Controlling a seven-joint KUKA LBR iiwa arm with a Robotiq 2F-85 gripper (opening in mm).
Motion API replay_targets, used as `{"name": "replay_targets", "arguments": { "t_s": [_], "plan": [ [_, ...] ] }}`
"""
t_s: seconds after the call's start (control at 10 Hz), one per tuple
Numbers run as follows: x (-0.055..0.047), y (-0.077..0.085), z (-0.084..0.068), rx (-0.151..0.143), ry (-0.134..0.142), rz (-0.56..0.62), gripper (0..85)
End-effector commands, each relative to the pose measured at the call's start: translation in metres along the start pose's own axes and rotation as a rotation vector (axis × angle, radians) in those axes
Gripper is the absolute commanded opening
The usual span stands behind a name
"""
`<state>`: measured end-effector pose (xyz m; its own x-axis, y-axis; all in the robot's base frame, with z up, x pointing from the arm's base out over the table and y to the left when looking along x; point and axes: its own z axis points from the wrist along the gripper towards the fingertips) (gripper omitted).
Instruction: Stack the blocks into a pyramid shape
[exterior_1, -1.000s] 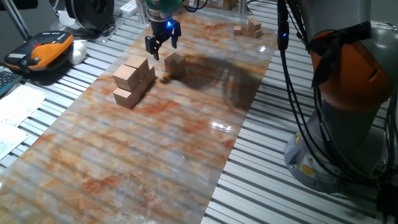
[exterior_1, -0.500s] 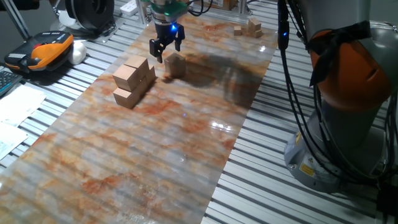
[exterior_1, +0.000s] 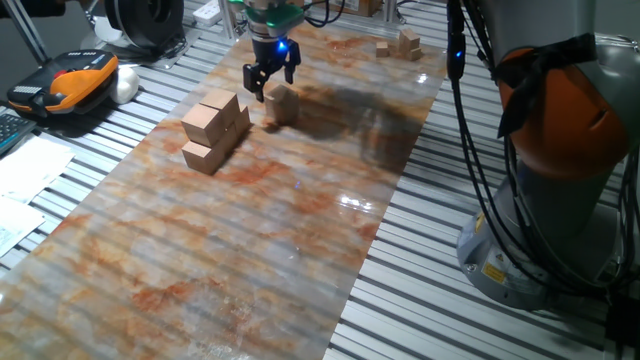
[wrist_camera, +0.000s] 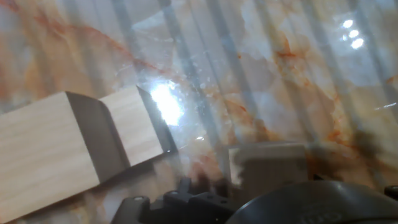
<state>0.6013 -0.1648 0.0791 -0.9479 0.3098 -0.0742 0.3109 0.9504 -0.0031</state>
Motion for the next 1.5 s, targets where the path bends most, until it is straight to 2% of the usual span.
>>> {"name": "replay_targets", "arguments": {
  "t_s": [0.0,0.3,0.6,0.8,1.4],
  "plan": [
    [0.0,0.0,0.001,-0.004,0.005,-0.002,85.0],
    [0.001,-0.001,0.003,-0.001,0.016,-0.01,85.0],
    [0.0,-0.001,0.007,0.016,0.007,-0.066,85.0],
    [0.0,-0.001,0.008,0.017,0.013,-0.105,85.0],
    [0.0,-0.001,0.014,0.017,0.011,-0.1,85.0]
  ]
}}
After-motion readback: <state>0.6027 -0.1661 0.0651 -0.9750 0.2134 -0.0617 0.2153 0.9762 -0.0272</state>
